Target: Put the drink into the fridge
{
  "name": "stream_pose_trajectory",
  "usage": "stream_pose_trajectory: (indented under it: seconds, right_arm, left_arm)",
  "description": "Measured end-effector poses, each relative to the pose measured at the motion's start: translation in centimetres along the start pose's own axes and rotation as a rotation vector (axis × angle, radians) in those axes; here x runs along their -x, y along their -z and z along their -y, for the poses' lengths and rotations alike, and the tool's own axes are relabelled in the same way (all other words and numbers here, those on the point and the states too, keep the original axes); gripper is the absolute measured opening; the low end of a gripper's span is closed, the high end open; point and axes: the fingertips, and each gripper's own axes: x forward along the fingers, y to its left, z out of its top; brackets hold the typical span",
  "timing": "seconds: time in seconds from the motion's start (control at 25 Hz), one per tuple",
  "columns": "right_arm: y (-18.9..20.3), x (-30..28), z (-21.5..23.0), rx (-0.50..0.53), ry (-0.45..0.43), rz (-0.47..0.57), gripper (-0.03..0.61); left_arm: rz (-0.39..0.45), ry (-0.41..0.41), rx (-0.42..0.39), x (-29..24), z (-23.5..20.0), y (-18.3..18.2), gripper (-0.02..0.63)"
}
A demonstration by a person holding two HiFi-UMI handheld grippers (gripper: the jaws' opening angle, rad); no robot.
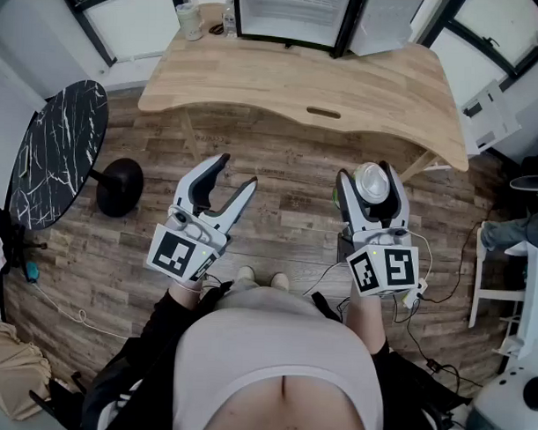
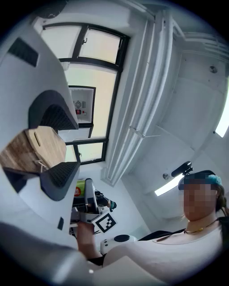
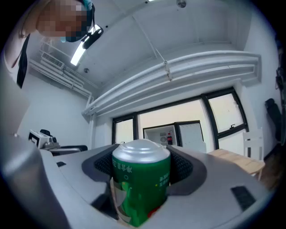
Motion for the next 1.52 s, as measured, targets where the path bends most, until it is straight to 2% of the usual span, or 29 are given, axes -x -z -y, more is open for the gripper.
stream_pose_trajectory:
  seconds: [0.08, 0.28, 0.36, 0.8, 1.08, 1.52]
  right_arm:
    - [0.7, 0.0, 0.0, 0.020, 0.014, -0.011, 0.348]
    - [1.0, 0.0, -0.3, 0.041, 0.034, -0.017, 0.348]
    - [0.9, 0.0, -0.4, 0.034, 0.037, -0.016, 0.348]
    - [0.7, 0.0, -1.7, -0.007, 0.039, -0.006, 0.348]
    - [1.2, -1.1, -4.0, -0.006, 0.033, -0.008, 0.348]
    - [2.6, -1.5, -6.9, -0.015, 0.095, -0.006, 0.348]
  left_arm:
    - [0.018, -0.008, -0.005, -0.1, -0.1, -0.4, 0.200]
    - [0.037, -0.013, -0.010, -0.3, -0.1, -0.8, 0.047]
    - [0.039, -0.024, -0.006, -0.3, -0.3, -0.8, 0.032]
    - [0.036, -0.055, 0.046, 0.9, -1.9, -0.5, 0.028]
    - [0.040, -0.030, 0.065, 1.9, -3.4, -0.2, 0.028]
    - [0.051, 0.030, 0.094, 3.3, -5.9, 0.6, 0.028]
